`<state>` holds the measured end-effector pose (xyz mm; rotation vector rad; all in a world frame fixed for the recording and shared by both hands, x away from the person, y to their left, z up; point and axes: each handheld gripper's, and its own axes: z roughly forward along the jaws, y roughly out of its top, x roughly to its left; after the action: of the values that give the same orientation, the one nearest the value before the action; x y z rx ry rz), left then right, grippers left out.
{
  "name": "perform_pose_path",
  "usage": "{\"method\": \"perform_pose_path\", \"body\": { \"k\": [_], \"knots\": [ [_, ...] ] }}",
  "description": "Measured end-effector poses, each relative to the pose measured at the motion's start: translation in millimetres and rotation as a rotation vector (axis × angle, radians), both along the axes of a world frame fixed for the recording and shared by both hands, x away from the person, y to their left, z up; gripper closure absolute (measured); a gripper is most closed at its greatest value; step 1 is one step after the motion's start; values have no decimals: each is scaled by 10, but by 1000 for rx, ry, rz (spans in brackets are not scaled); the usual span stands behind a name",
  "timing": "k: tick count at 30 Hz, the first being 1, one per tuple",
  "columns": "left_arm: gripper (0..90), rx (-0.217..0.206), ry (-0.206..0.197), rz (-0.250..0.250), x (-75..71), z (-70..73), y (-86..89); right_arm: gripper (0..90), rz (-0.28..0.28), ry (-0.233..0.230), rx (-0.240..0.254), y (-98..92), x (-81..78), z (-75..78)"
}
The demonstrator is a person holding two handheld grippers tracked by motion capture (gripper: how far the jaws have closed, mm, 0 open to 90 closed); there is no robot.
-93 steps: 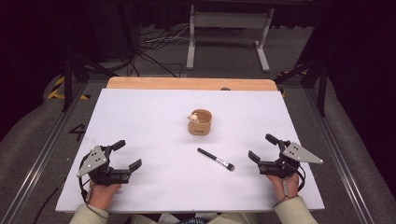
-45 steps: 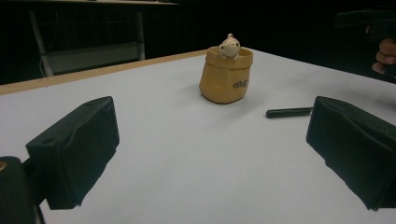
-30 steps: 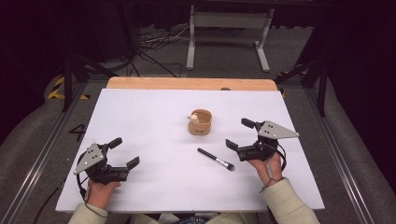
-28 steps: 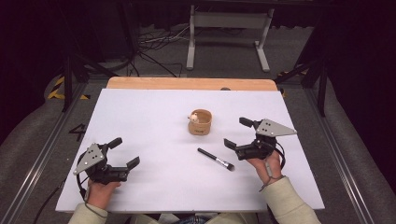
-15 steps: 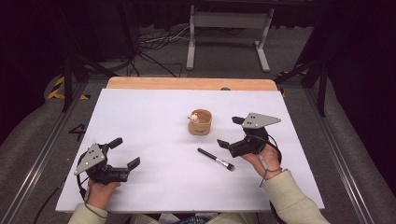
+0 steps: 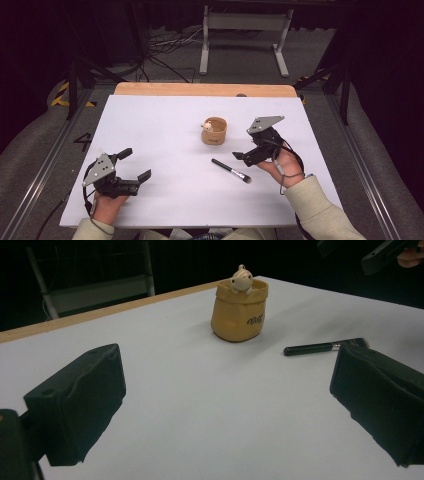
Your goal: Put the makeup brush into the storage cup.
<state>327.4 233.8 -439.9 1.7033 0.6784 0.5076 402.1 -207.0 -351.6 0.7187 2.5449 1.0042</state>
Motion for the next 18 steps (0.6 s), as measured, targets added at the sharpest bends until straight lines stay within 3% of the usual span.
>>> {"method": "perform_pose_path", "body": {
  "k": [3,11,18],
  "knots": [
    [23,17,-4,-5,-6,17,-6,116,10,24,-40,48,7,2],
    [25,10,5,11,-2,36,13,157,45,68,-152,225,30,-5],
    [41,0,0,22,-18,59,47,166,66,142,-242,369,106,-106]
  ]
}}
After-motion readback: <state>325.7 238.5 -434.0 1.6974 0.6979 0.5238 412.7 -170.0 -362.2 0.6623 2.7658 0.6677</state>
